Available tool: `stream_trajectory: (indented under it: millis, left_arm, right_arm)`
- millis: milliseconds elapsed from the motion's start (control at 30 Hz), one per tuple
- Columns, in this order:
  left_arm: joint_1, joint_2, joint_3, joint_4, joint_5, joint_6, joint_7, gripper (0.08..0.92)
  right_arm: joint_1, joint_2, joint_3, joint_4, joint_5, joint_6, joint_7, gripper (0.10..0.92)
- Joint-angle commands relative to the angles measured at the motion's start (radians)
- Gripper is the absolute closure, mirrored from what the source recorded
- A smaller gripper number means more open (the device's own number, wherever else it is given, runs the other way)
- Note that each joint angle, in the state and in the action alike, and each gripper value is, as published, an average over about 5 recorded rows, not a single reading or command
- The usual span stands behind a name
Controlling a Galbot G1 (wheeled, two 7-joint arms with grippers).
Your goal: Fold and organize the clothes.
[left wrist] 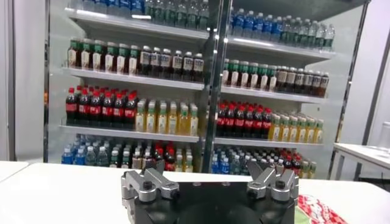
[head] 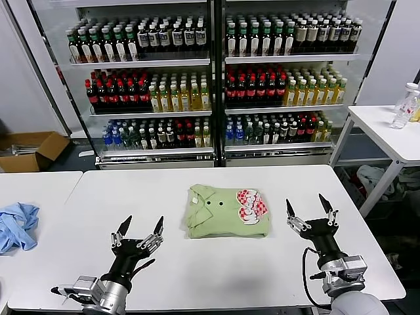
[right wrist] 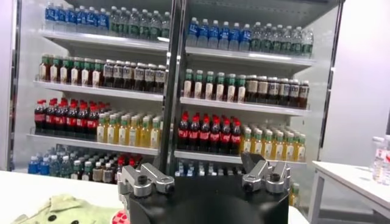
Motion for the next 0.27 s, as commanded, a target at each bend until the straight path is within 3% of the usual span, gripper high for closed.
stream_trajectory:
  millis: [33,267]
  left_arm:
    - [0.005,-0.003,-0.002,-0.001,0.01,-0.003,0.003,0.177]
    - [0.005,-0.006,0.0,-0.004,0.01,-0.007,0.004,0.177]
  right_arm:
    - [-0.029,0.008,0.012,0.019,-0.016,0.007,-0.005,0.203]
    - [-0.027,0.009,0.012,0.018,-0.021,0.01,-0.001,0.203]
